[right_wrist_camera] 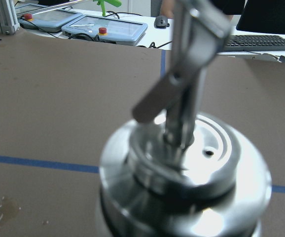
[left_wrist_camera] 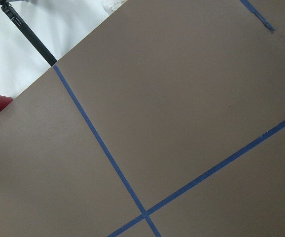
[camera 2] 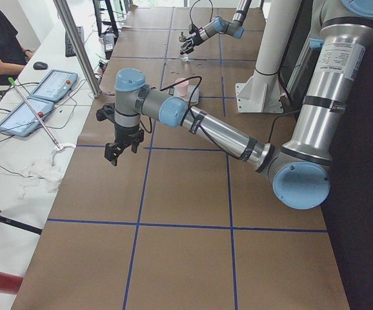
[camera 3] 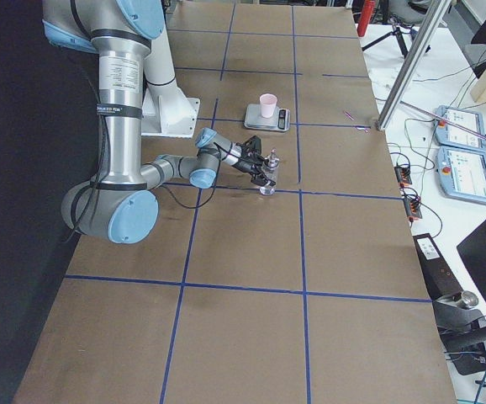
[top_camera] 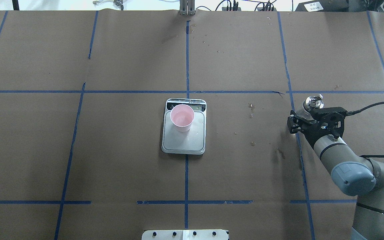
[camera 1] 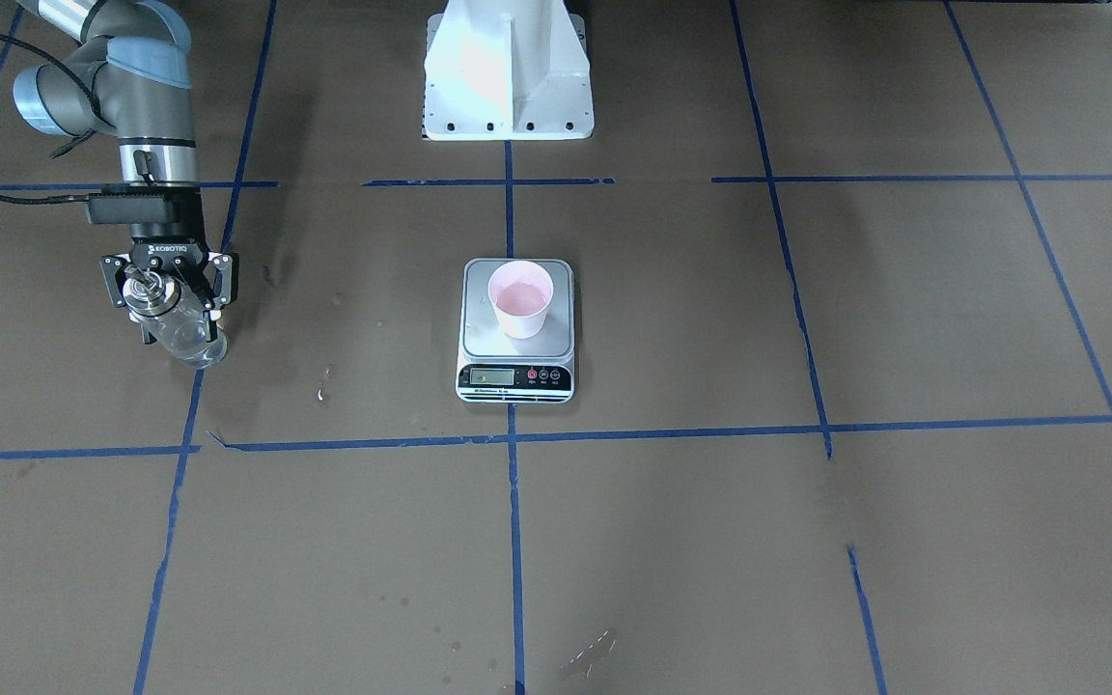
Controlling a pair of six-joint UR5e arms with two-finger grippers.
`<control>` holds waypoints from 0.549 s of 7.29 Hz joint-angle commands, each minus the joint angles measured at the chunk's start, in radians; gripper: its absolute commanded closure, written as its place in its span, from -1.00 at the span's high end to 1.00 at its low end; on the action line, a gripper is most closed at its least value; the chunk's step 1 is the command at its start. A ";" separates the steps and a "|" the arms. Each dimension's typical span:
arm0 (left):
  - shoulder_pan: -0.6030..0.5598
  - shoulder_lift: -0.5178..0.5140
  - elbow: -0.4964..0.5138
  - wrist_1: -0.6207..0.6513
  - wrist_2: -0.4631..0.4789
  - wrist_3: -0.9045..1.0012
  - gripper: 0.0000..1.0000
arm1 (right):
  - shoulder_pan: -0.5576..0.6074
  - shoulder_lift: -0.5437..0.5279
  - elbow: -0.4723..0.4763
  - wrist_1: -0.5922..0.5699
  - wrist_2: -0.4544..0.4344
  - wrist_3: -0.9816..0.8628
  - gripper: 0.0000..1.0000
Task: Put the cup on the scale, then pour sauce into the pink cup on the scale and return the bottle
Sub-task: 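Lift the sauce bottle with the right gripper and carry it toward the pink cup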
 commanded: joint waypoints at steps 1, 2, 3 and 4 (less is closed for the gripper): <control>0.000 0.000 -0.001 0.000 0.000 0.000 1.00 | 0.034 0.027 0.028 -0.001 0.022 -0.013 -1.00; 0.000 0.002 -0.001 0.000 0.000 0.005 1.00 | 0.029 0.042 0.060 -0.016 0.013 -0.046 -1.00; -0.002 0.024 0.005 -0.002 -0.002 0.008 1.00 | 0.034 0.091 0.088 -0.038 -0.001 -0.049 -1.00; -0.003 0.064 0.016 -0.050 -0.008 0.008 1.00 | 0.035 0.109 0.099 -0.070 -0.004 -0.071 -1.00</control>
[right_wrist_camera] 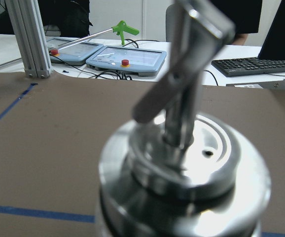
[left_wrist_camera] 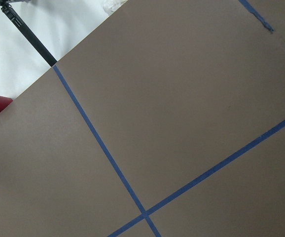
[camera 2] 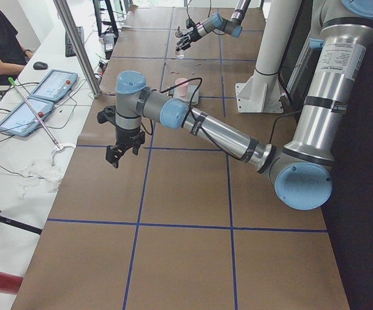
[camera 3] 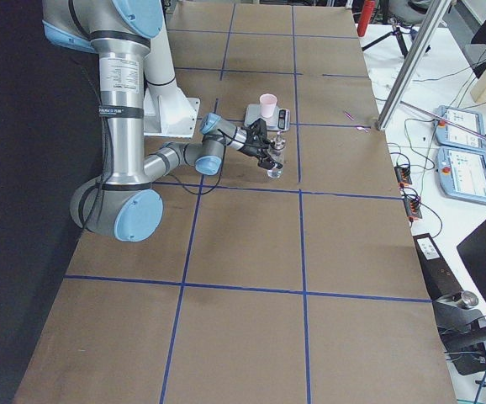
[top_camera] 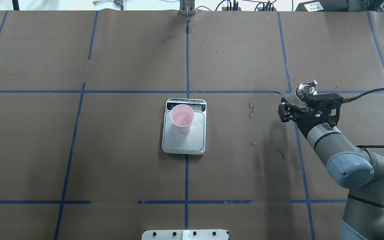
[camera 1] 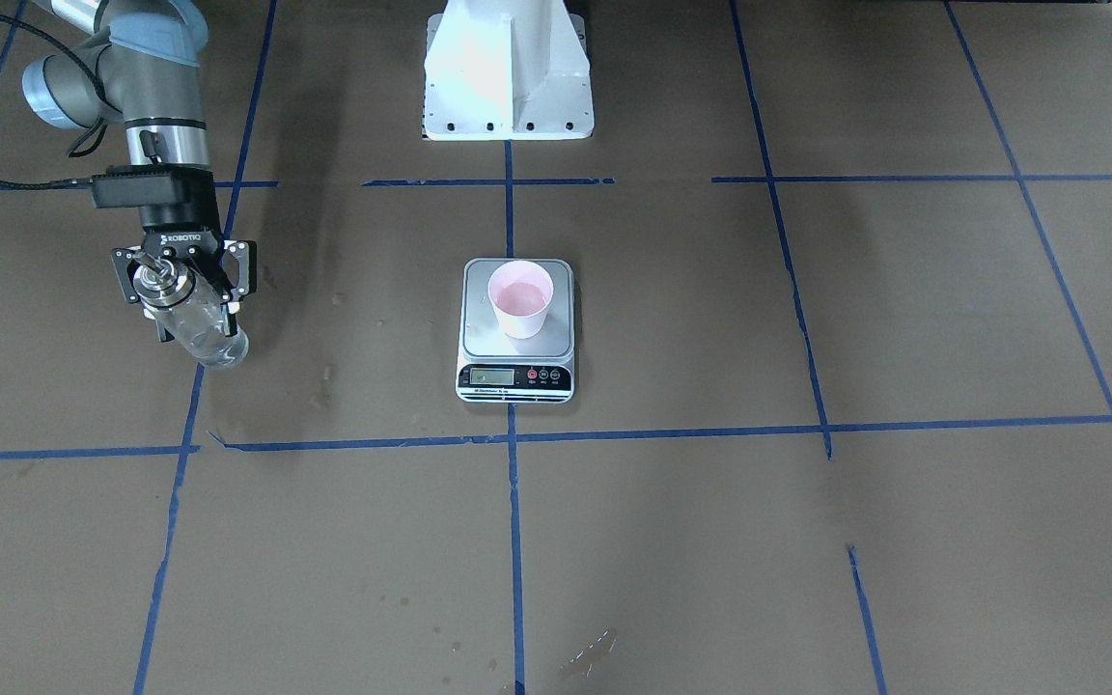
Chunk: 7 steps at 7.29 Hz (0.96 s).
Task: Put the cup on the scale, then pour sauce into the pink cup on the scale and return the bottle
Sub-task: 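Lift the sauce bottle with the right gripper and carry it toward the pink cup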
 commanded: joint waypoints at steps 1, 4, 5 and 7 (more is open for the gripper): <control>-0.006 0.087 0.029 -0.071 -0.019 0.003 1.00 | 0.008 0.067 0.035 -0.034 -0.008 -0.103 -1.00; -0.102 0.184 0.068 -0.075 -0.103 0.000 1.00 | 0.003 0.142 0.060 -0.048 -0.165 -0.339 -1.00; -0.129 0.205 0.082 -0.079 -0.125 -0.001 1.00 | 0.000 0.172 0.055 -0.056 -0.211 -0.460 -1.00; -0.127 0.189 0.110 -0.099 -0.131 -0.014 1.00 | -0.002 0.184 0.057 -0.089 -0.245 -0.676 -1.00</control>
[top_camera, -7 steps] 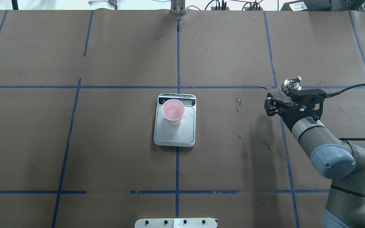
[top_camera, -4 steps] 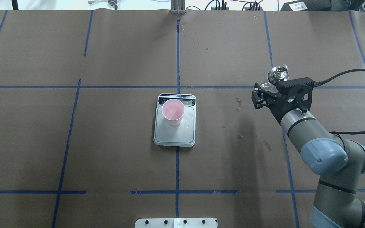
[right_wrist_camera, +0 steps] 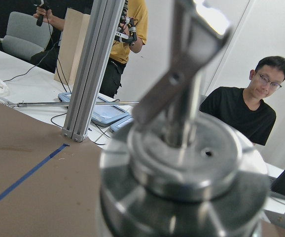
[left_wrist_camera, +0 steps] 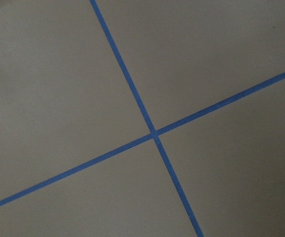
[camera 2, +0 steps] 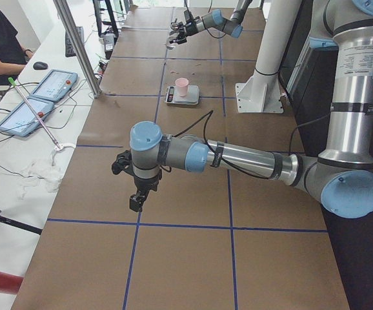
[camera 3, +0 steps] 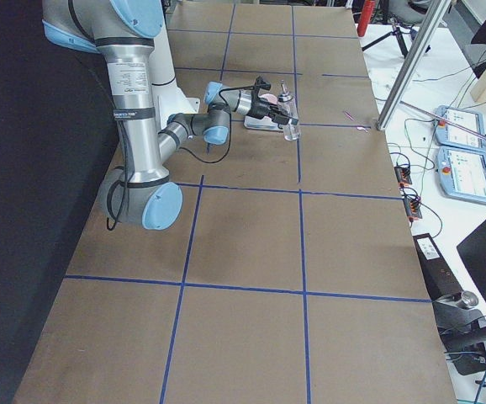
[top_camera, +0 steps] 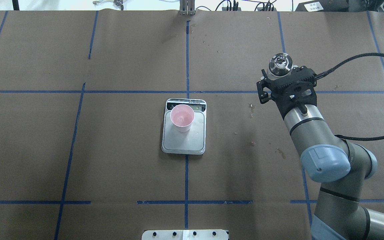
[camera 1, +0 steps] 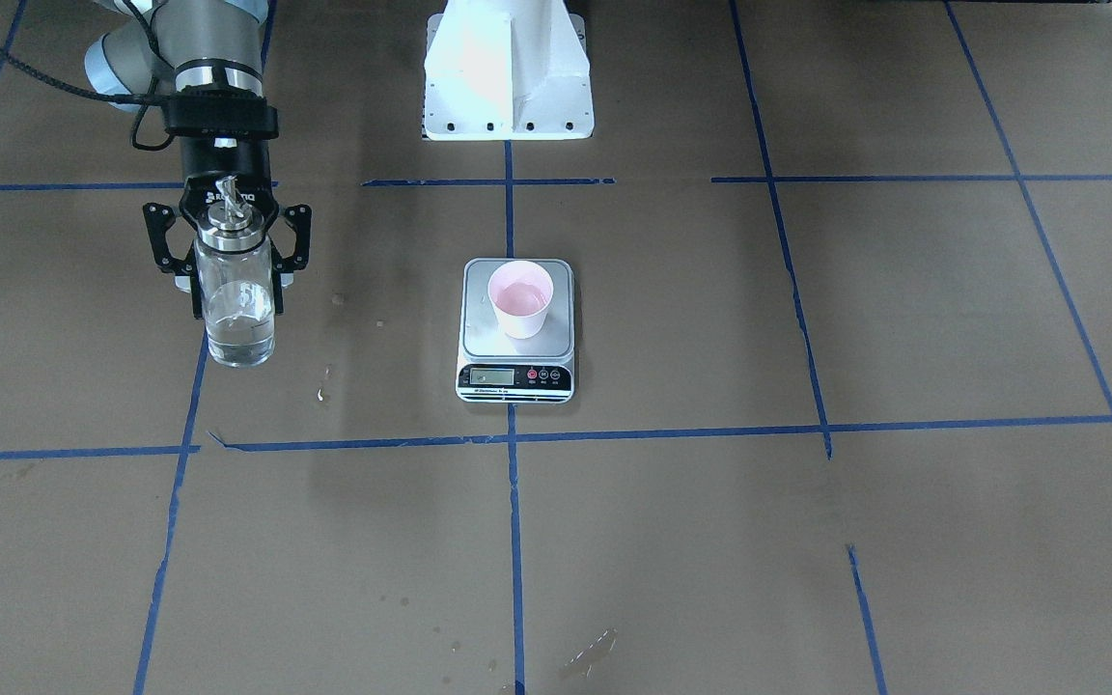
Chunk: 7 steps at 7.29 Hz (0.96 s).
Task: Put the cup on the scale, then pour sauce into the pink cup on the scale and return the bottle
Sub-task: 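Lift the sauce bottle with the right gripper and carry it toward the pink cup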
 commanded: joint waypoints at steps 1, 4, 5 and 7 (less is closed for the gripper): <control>-0.005 0.009 0.026 -0.047 -0.001 -0.002 1.00 | -0.010 0.046 -0.005 -0.022 -0.044 -0.265 -1.00; -0.005 0.012 0.040 -0.054 -0.007 0.001 1.00 | -0.051 0.241 -0.052 -0.351 -0.049 -0.272 -1.00; -0.005 0.011 0.040 -0.054 -0.005 0.002 1.00 | -0.086 0.228 -0.060 -0.364 -0.110 -0.277 -1.00; -0.005 0.011 0.046 -0.054 -0.005 0.004 1.00 | -0.111 0.237 -0.152 -0.364 -0.263 -0.419 -1.00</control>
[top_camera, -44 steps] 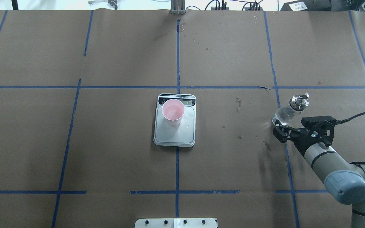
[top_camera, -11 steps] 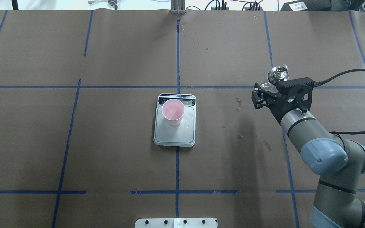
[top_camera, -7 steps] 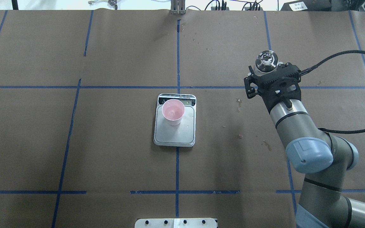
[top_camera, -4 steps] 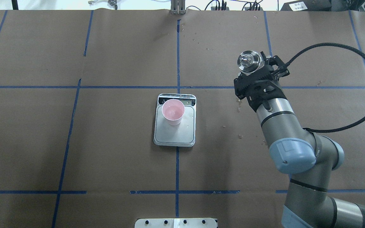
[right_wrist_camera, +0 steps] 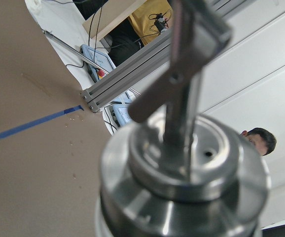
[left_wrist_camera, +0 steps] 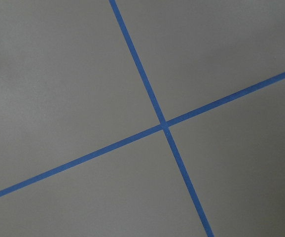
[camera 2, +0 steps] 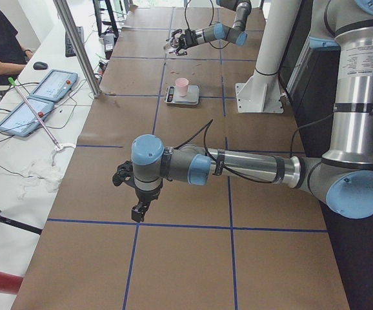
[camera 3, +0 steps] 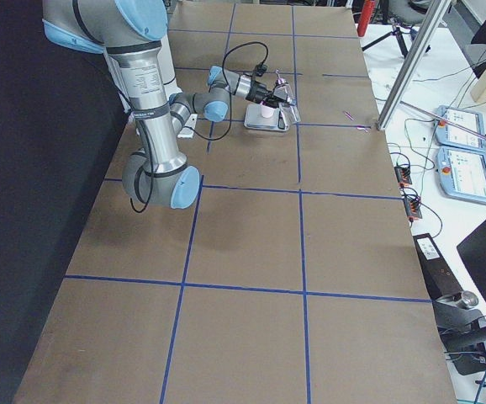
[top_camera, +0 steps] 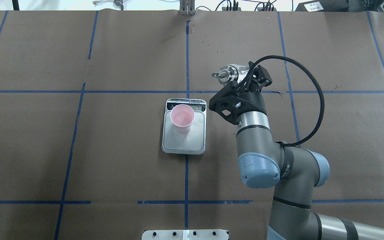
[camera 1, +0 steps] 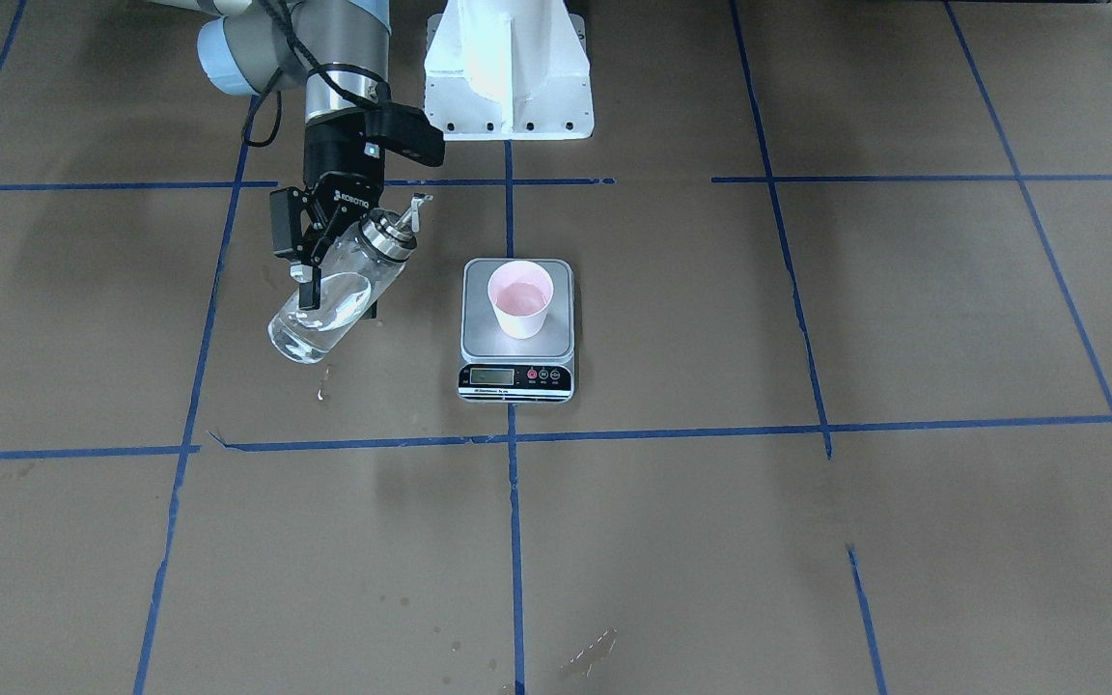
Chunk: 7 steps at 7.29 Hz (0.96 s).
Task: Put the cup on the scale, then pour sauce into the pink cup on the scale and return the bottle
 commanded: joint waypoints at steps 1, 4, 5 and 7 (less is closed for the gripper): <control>0.000 -0.001 0.007 -0.002 0.000 0.003 1.00 | -0.019 0.000 -0.076 -0.008 -0.120 -0.137 -1.00; 0.000 0.001 0.045 -0.052 0.000 0.003 1.00 | -0.023 0.019 -0.145 -0.022 -0.198 -0.297 -1.00; 0.000 0.001 0.090 -0.113 0.000 0.003 1.00 | -0.028 0.035 -0.151 -0.065 -0.226 -0.340 -1.00; 0.000 -0.002 0.131 -0.175 0.000 0.003 1.00 | -0.049 0.081 -0.175 -0.192 -0.275 -0.343 -1.00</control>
